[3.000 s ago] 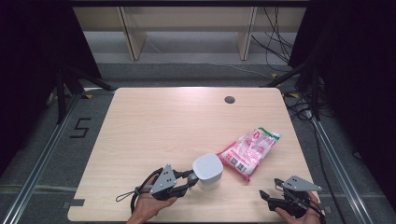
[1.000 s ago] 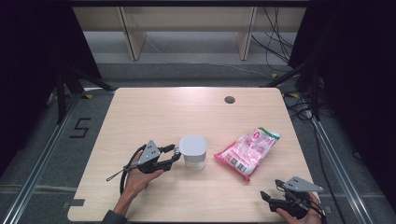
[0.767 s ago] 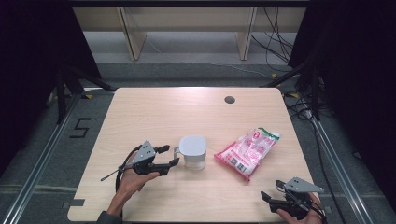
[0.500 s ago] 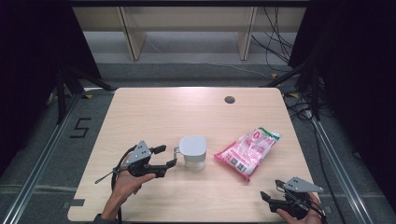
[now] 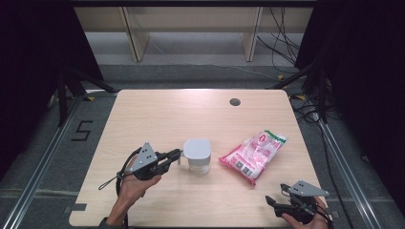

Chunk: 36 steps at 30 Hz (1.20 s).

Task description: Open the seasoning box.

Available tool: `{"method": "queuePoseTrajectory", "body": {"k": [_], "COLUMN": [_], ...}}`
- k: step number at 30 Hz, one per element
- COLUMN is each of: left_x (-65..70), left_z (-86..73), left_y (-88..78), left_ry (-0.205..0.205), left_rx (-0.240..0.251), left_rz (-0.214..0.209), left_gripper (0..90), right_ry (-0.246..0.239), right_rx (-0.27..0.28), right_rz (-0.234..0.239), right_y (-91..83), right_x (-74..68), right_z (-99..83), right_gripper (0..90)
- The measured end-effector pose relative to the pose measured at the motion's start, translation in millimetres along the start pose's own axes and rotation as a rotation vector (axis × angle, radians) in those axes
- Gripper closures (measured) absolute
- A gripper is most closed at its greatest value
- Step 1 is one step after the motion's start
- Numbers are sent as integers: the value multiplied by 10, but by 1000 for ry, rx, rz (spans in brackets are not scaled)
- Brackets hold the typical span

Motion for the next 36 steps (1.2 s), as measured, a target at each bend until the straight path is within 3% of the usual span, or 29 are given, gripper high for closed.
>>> {"method": "queuePoseTrajectory", "body": {"k": [4,7,8,12,16,20,21,27,28,29,32,33,34,36], "left_x": [-1,-43,-44,-43,-81,-104,-106,-112,-117,-122,-133,-127,-128,-135], "left_z": [23,34,36,24,0,-3,-4,-13,-12,-12,-16,-19,-21,-20], "left_y": [68,137,166,249,310,301,300,299,299,297,292,295,283,283], "left_ry": [1,-8,-22,-14,-29,-39,-43,-48,-44,-42,-43,-62,-60,-55], "left_rx": [-17,-20,-13,-33,-28,-35,-36,-38,-31,-33,-34,-29,-40,-37], "left_rz": [6,11,4,4,2,9,9,7,2,2,-5,-3,3,2], "left_gripper": [886,891,892,892,891,890,888,888,887,887,883,882,883,882], "right_ry": [9,46,39,3,22,-11,8,4,39,2,3,4,-29,-47], "right_rx": [0,-14,-14,-14,-12,-9,-16,4,9,34,53,59,77,98], "right_rz": [-1,1,-1,2,-1,-12,-8,4,4,6,14,20,27,35], "right_y": [1,5,8,17,19,18,14,13,8,17,21,21,24,31], "right_x": [-1,-31,-26,-10,-28,-8,-28,-31,-62,-35,-59,-81,-70,-105], "right_z": [-4,-7,-4,6,7,11,8,34,39,64,112,136,173,235], "right_gripper": [269,269,269,269,269,269,269,260,261,262,278,296,320,370]}}
Point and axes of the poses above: each handheld gripper's, and its own axes: y roughly forward along the jaws, z roughly out of its top, x roughly to its right, the point moved 5 cm from there along y, roughly forward along the jaws, and after that the axes turned 5 degrees about -x, right-handed, at the moved point
